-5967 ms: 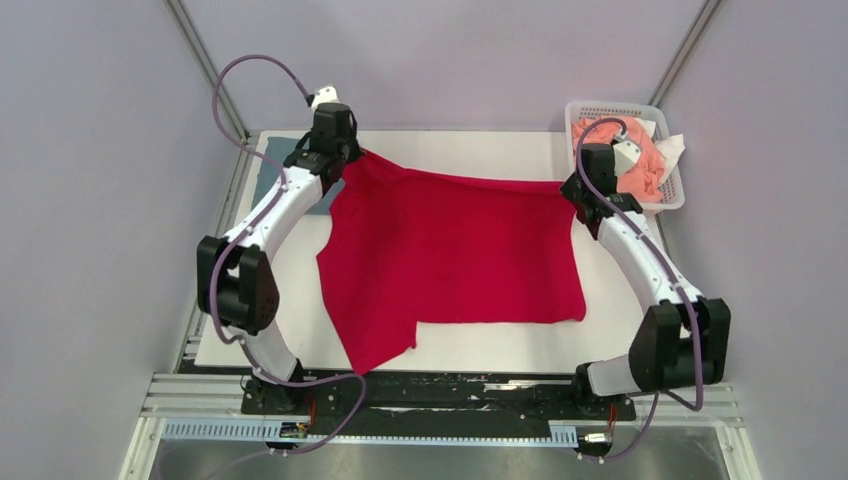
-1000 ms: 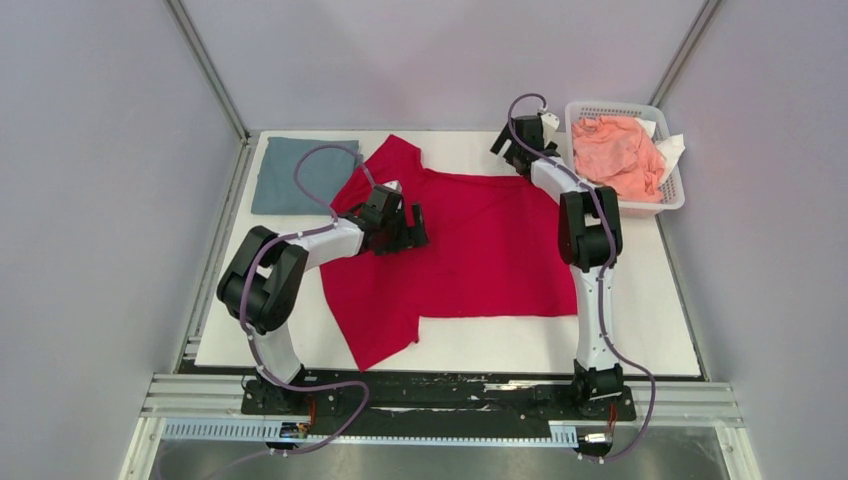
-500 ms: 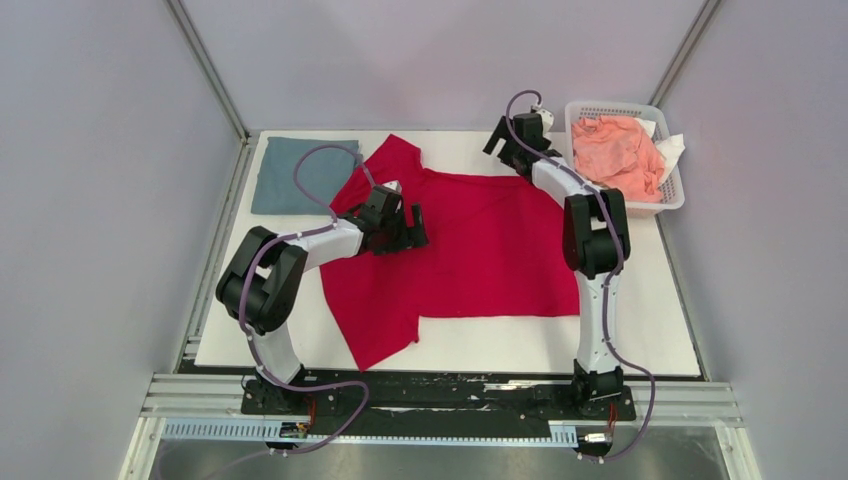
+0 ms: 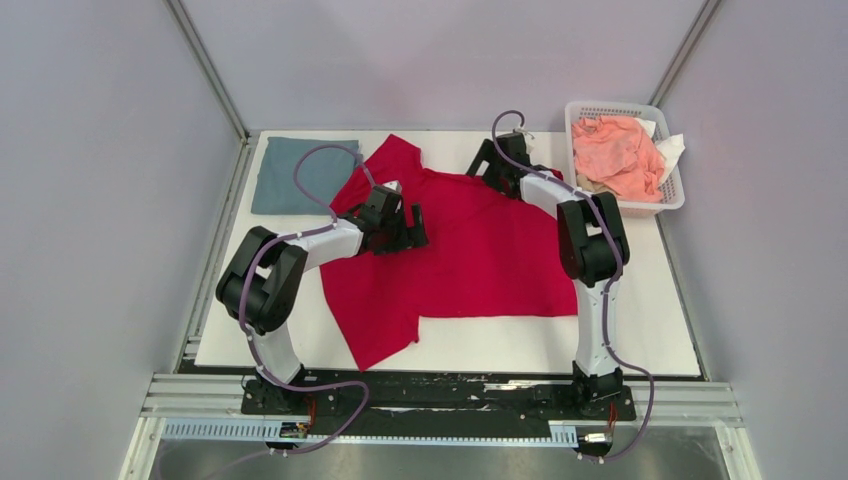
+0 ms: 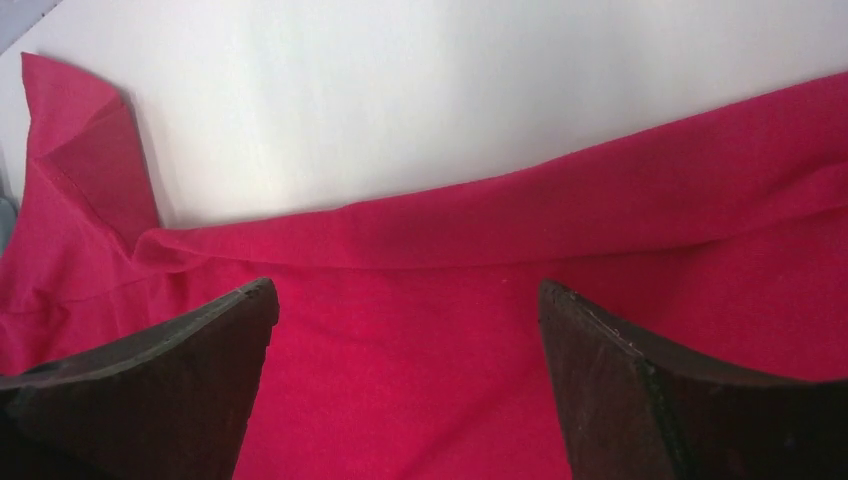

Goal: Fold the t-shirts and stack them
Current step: Flatten out the tshirt

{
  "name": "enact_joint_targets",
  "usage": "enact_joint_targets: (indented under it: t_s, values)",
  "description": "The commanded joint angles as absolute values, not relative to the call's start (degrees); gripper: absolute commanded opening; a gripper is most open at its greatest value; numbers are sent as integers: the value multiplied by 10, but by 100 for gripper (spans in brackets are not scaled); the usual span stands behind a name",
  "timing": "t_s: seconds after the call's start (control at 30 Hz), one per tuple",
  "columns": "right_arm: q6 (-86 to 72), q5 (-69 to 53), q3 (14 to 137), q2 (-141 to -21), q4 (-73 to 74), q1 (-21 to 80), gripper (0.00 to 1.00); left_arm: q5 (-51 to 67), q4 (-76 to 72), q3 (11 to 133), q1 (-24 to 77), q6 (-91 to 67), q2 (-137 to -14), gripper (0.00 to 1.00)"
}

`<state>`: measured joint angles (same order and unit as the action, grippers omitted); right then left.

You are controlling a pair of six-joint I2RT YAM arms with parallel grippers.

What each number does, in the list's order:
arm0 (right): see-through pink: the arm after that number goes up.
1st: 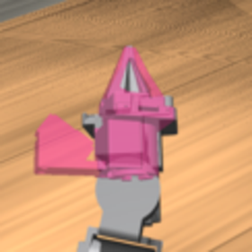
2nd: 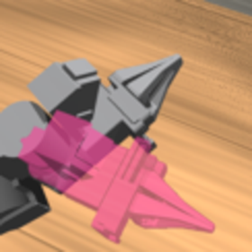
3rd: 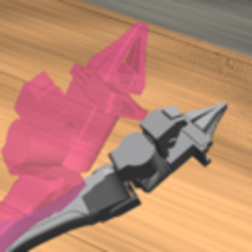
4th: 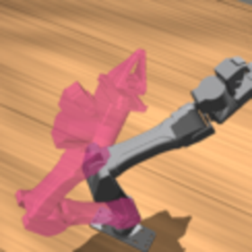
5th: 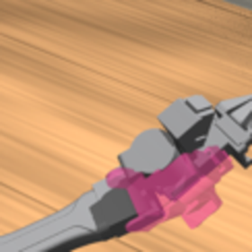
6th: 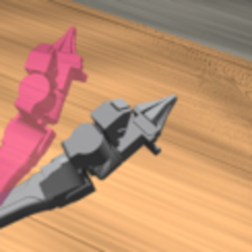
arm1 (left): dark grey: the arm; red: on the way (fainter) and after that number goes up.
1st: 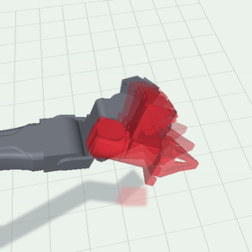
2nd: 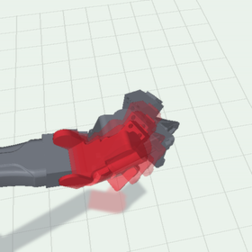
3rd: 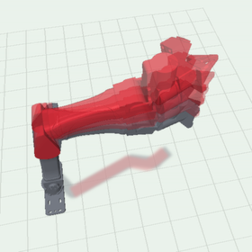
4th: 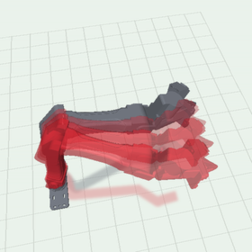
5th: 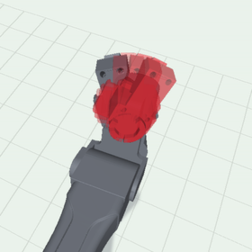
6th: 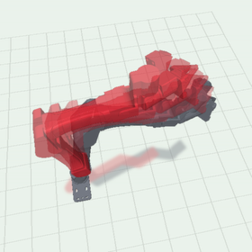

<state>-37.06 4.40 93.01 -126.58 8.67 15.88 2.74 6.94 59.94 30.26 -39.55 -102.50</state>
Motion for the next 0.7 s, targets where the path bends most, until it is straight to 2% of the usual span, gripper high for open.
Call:
enact_joint_targets:
  t_s: [0.0,0.4,0.67]
  values:
    - [-402,50,936,-1268,70,160,100,15,129,586,299,-385,-1039,100]
    - [-430,108,1002,-1345,71,158,100,14,134,551,298,-392,-1027,100]
    - [-447,166,1091,-1396,67,158,100,12,144,537,298,-392,-1037,100]
